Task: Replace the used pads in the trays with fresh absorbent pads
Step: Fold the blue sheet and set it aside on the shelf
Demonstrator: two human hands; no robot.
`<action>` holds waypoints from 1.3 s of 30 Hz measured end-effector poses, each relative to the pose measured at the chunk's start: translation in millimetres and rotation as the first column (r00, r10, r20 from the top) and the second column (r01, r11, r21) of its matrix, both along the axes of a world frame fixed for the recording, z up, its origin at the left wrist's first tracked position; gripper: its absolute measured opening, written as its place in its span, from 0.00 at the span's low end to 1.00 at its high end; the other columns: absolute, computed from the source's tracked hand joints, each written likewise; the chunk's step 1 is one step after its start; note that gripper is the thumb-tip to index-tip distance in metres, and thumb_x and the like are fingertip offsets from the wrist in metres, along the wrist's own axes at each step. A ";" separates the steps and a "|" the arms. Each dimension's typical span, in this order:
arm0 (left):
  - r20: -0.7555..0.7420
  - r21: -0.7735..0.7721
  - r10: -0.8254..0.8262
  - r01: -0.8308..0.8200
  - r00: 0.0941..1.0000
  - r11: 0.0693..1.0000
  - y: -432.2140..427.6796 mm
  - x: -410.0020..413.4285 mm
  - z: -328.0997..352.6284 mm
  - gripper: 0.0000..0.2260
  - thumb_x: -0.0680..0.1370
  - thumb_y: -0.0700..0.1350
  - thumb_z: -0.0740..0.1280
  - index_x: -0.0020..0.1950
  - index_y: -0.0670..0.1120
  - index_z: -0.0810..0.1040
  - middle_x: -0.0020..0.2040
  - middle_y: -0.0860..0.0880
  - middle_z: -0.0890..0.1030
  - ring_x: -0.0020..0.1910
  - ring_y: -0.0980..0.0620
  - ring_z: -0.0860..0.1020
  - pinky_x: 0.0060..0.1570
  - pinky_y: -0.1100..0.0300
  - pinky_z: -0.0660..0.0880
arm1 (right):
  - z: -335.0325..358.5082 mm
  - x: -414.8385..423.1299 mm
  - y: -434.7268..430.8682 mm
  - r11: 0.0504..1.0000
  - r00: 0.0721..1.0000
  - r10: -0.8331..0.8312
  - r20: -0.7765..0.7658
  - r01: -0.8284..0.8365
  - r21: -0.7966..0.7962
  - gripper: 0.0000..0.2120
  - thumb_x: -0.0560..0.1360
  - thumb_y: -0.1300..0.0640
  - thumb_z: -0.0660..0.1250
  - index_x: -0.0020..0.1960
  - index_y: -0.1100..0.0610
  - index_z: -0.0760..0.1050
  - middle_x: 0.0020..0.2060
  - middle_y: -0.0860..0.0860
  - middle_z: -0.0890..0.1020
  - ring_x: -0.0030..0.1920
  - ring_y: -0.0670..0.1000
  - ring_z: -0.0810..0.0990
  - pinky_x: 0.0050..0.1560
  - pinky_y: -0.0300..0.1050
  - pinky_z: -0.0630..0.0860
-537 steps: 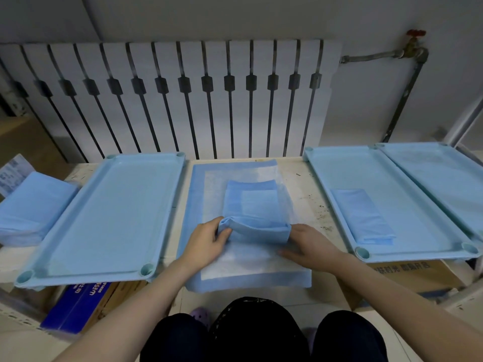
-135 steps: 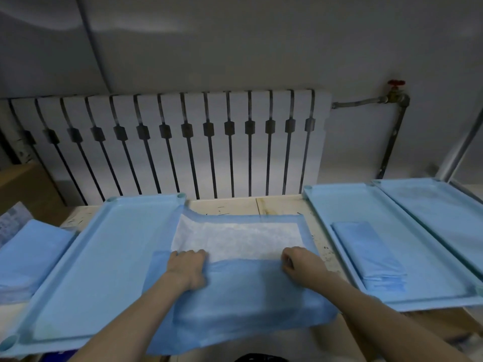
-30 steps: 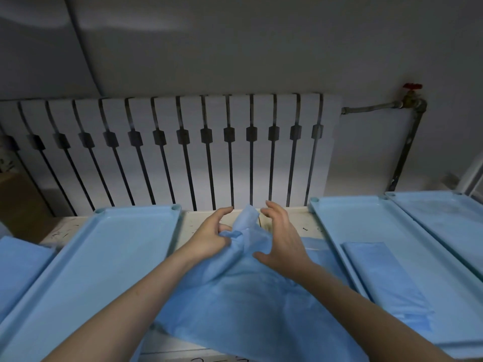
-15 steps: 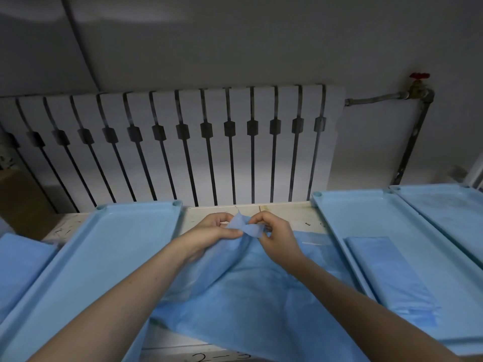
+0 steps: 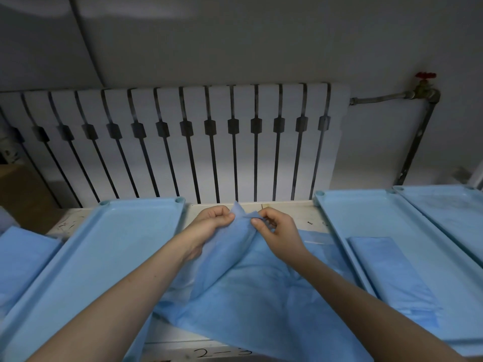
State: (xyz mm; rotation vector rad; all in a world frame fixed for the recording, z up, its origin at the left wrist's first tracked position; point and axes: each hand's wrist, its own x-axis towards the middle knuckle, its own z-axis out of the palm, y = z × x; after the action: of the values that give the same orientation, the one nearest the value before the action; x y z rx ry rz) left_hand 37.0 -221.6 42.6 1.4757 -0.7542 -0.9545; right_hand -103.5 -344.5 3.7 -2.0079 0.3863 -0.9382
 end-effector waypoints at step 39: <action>0.036 0.070 -0.183 0.180 0.982 0.981 10.8 -2.5 7.1 0.17 0.69 0.43 0.63 0.57 0.43 0.81 0.54 0.44 0.82 0.51 0.51 0.79 0.54 0.57 0.73 | 41.3 15.6 -2.6 0.926 0.991 0.135 0.021 -0.133 0.354 0.07 0.65 0.69 0.76 0.36 0.59 0.81 0.33 0.50 0.83 0.36 0.45 0.82 0.42 0.37 0.79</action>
State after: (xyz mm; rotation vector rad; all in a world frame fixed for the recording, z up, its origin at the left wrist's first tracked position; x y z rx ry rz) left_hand 34.4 -210.9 49.6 1.5077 -0.9073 -1.0982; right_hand -87.9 -347.1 45.0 -1.6816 0.3853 -0.7209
